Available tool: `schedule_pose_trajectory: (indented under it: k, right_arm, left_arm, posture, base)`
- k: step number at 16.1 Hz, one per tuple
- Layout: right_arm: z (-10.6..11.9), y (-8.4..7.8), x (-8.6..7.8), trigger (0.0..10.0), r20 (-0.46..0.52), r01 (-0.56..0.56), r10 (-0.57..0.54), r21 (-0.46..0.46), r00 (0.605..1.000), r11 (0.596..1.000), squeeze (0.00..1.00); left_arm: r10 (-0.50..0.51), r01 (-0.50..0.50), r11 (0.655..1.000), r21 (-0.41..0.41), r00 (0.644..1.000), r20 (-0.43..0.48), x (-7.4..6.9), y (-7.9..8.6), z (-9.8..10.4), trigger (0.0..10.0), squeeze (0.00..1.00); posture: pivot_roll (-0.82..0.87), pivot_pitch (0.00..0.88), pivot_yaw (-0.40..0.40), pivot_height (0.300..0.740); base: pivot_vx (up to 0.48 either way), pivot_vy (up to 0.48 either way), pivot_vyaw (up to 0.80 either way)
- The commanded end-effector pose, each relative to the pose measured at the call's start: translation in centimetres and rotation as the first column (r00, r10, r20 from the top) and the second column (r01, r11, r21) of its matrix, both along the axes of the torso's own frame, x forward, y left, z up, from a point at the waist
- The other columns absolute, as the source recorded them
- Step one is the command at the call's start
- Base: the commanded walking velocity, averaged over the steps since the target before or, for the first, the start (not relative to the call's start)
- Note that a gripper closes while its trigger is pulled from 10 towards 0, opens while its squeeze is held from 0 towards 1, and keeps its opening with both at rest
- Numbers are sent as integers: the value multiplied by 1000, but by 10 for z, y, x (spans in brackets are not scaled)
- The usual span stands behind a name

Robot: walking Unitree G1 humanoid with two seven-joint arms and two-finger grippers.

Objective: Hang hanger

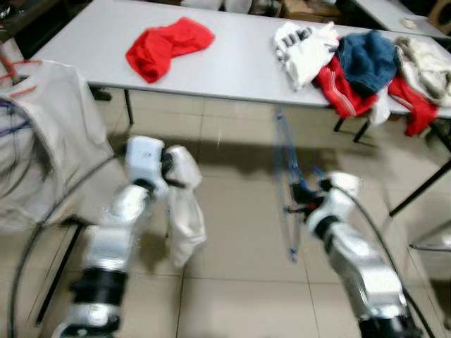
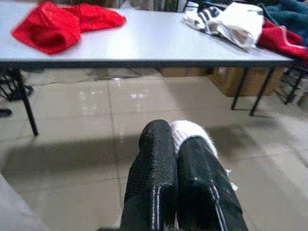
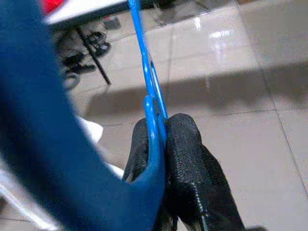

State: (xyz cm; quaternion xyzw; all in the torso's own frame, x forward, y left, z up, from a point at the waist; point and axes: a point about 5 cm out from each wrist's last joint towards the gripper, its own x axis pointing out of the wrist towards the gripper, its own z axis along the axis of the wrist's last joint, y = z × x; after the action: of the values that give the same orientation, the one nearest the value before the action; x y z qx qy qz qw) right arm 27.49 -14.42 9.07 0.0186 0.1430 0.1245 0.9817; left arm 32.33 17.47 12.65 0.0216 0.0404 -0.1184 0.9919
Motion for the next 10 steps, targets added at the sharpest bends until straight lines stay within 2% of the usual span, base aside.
schedule_pose_trajectory:
  k: [1, 4, 7, 10]
  right_arm:
    - [7, -10, 2, 10000, 35, 27, -26, -34, 999, 999, 0]
    - [12, -17, 3, 10000, 56, 42, -41, -13, 998, 999, 0]
    - [17, -16, 5, 10000, 71, 31, -30, -1, 997, 1000, 0]
    - [21, -14, 7, 10000, 81, 26, -27, 15, 996, 1000, 0]
  left_arm:
    - [-37, 38, 999, -21, 999, 37, 5, -14, 8, 10000, 0]
    - [-28, 29, 999, -18, 999, 45, 8, -12, 11, 10000, 0]
    - [-14, 15, 1000, -17, 999, 44, 9, -6, 11, 10000, 0]
    - [-44, 45, 999, -2, 997, 55, 8, -10, 15, 10000, 0]
  posture:
    - [-72, 0, -63, 740]
    - [-73, 0, -63, 740]
    - [-72, 0, -63, 740]
    - [-60, 0, -70, 740]
  base:
    - [435, 0, 0]
    - [435, 0, 0]
    - [436, 0, 0]
    - [435, 0, 0]
